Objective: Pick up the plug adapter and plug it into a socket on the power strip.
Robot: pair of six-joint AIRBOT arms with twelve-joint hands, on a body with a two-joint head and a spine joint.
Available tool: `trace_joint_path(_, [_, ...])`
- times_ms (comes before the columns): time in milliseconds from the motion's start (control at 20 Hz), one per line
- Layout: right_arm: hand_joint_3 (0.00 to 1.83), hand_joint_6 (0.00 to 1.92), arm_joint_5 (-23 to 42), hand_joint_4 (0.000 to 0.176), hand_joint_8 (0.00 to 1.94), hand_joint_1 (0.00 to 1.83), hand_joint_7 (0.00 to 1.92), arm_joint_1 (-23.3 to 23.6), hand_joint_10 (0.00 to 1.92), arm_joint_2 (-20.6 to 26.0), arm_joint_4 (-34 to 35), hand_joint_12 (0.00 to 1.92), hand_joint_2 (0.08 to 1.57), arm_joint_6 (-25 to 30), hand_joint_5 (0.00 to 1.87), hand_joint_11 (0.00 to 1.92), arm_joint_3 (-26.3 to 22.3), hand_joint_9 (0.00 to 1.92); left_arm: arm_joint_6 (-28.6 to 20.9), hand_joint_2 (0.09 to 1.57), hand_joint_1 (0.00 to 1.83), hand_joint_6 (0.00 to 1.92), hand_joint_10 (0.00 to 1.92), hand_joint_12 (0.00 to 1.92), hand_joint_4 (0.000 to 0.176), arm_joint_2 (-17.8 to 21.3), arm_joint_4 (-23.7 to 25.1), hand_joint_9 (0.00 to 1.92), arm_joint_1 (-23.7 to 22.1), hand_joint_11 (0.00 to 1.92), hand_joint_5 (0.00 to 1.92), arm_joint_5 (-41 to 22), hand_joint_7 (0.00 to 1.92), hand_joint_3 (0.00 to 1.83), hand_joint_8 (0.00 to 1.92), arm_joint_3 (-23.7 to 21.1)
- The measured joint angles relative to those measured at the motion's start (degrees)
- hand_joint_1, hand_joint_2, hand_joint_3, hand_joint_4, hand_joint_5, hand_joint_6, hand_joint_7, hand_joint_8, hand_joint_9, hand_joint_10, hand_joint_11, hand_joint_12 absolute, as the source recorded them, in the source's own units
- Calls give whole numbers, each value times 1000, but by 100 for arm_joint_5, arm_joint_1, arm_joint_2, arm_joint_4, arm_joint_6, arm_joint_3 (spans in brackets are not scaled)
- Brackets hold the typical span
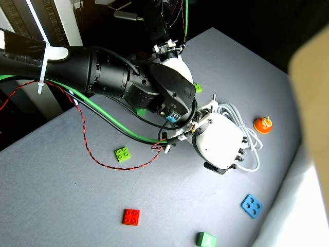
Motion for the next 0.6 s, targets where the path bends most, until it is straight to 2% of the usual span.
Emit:
trace_joint_path(200, [0, 1086, 0, 0, 1205, 1364, 812, 0, 1357, -42, -2, 1333, 1167, -184, 816, 893, 35, 900, 0, 1152, 0, 3, 1, 240, 0, 0, -4, 101, -2, 0, 89, 0, 103, 0, 2, 0])
trace_joint_path(350, [2, 1129, 7, 0, 1246, 1360, 790, 0, 1383, -59, -9, 1356, 1179, -243, 786, 882, 46, 882, 0, 1152, 0, 2, 2, 212, 0, 0, -7, 99, -2, 0, 82, 0, 98, 0, 3, -2])
trace_joint_path(450, [0, 1074, 15, 0, 1160, 1368, 845, 0, 1328, -72, -11, 1325, 1158, -256, 820, 894, 46, 920, 0, 1152, 0, 2, 2, 246, 0, -2, -7, 106, 0, 0, 92, -2, 105, 0, 2, -2])
trace_joint_path(600, [0, 1082, 37, 0, 1193, 1365, 822, 0, 1339, -103, -35, 1328, 1162, -315, 820, 898, 46, 912, 0, 1153, 0, 4, 6, 228, 0, -2, -9, 108, 2, 0, 96, -2, 110, 0, 5, -2])
